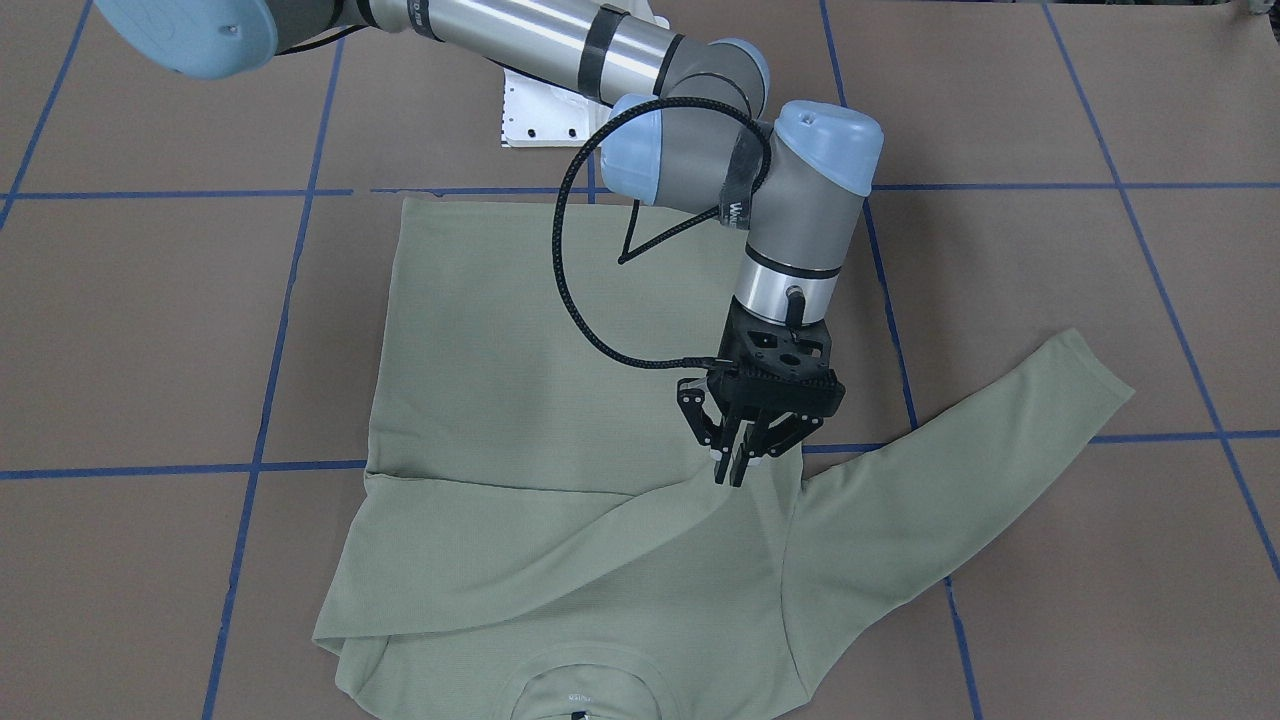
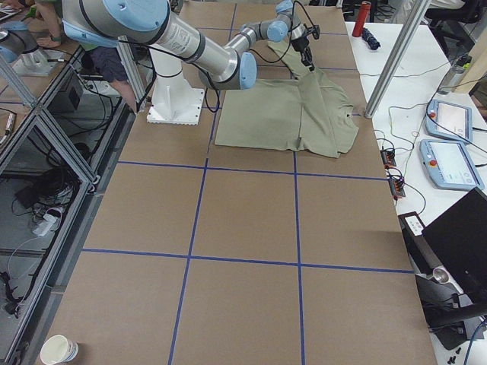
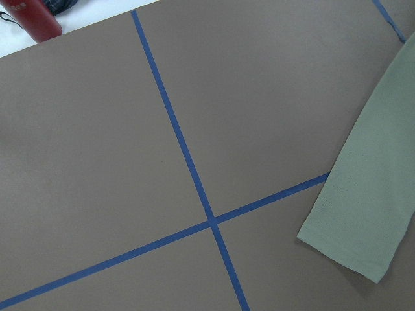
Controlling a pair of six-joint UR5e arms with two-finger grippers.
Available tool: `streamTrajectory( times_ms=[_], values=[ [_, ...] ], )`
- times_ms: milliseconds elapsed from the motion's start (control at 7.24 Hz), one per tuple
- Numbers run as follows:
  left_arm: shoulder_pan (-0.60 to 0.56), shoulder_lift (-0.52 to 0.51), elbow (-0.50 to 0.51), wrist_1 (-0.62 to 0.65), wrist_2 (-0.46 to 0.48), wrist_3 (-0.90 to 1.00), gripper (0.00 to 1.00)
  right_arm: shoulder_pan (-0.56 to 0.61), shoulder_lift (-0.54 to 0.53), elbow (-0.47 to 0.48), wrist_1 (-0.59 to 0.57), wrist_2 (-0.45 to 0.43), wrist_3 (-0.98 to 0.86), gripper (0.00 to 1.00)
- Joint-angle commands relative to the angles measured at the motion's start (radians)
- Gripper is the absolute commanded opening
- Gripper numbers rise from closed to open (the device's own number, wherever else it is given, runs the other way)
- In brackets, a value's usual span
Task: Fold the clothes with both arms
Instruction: 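Carry the sleeve with the right gripper across the shirt body toward the collar, then release the sleeve and raise the right gripper while the left gripper grasps the other cuff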
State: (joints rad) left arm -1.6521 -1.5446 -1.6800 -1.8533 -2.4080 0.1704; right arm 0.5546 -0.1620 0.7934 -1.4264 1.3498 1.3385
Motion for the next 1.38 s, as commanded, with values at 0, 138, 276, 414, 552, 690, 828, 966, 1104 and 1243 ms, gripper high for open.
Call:
streamTrajectory(
  times_ms=[0, 138, 276, 414, 552, 690, 828, 966, 1104, 1243],
  values=[
    [0.005, -0.044, 0.008, -0.026, 0.000, -0.003, 1.00, 0.013, 0.022, -0.019, 0.017, 0.096, 0.007, 1.00],
    [0.006, -0.139, 0.061, -0.035, 0.000, -0.034, 1.00, 0.062, 0.015, -0.019, 0.015, 0.197, 0.004, 1.00],
    [0.040, -0.179, 0.075, -0.061, 0.001, -0.125, 1.00, 0.133, -0.019, -0.013, 0.009, 0.353, -0.024, 1.00],
    [0.125, -0.201, 0.074, -0.135, 0.010, -0.211, 1.00, 0.209, -0.075, 0.010, -0.003, 0.464, -0.097, 1.00],
    [0.231, -0.193, 0.062, -0.274, 0.016, -0.286, 1.00, 0.294, -0.155, 0.062, -0.053, 0.570, -0.225, 1.00],
    [0.330, -0.195, 0.040, -0.296, 0.024, -0.509, 1.00, 0.380, -0.257, 0.155, -0.107, 0.633, -0.387, 1.00],
    [0.450, -0.151, -0.042, -0.299, 0.111, -0.804, 1.00, 0.459, -0.343, 0.209, -0.114, 0.696, -0.524, 1.00],
    [0.586, -0.061, -0.141, -0.302, 0.286, -0.936, 1.00, 0.517, -0.457, 0.302, -0.114, 0.741, -0.627, 1.00],
    [0.618, -0.007, -0.176, -0.302, 0.312, -0.950, 1.00, 0.566, -0.541, 0.366, -0.112, 0.796, -0.713, 1.00],
    [0.646, 0.035, -0.162, -0.325, 0.332, -0.936, 1.00, 0.605, -0.595, 0.401, -0.109, 0.834, -0.763, 1.00]
  ],
)
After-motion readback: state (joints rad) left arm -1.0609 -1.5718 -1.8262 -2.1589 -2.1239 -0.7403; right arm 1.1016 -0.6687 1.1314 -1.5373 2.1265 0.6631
